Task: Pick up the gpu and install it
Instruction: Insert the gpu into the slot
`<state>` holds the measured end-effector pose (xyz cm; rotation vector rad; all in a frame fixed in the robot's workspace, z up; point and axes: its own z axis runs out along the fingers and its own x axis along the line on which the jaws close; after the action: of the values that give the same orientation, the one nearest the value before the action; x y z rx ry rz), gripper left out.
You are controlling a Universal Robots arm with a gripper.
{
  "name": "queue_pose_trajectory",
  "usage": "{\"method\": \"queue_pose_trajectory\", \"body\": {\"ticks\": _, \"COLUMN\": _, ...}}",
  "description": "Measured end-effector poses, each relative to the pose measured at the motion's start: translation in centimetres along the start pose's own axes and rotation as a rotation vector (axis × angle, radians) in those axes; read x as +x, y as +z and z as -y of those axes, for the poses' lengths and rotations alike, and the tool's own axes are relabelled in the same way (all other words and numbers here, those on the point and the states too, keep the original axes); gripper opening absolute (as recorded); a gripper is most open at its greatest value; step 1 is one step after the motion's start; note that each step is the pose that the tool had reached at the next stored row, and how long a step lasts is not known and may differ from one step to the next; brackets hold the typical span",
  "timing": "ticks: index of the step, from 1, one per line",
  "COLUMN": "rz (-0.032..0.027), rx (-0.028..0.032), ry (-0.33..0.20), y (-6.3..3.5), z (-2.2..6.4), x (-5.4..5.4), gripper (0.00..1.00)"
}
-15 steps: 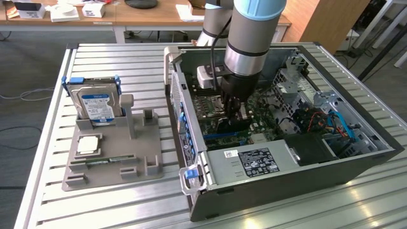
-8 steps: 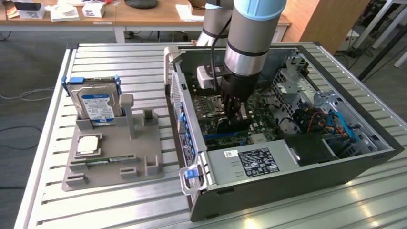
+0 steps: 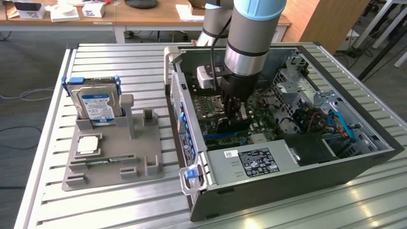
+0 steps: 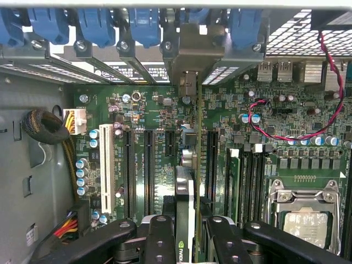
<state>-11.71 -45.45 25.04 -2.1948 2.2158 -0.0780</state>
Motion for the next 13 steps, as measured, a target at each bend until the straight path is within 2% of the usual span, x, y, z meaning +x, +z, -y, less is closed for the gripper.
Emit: {"method": "queue_pose_trajectory", "body": {"ticks": 13, "rz": 0.0001, "rx": 0.0001, "ry": 0.0, "y": -0.24, "z": 0.02, "x": 0.0, "gripper": 0.27}}
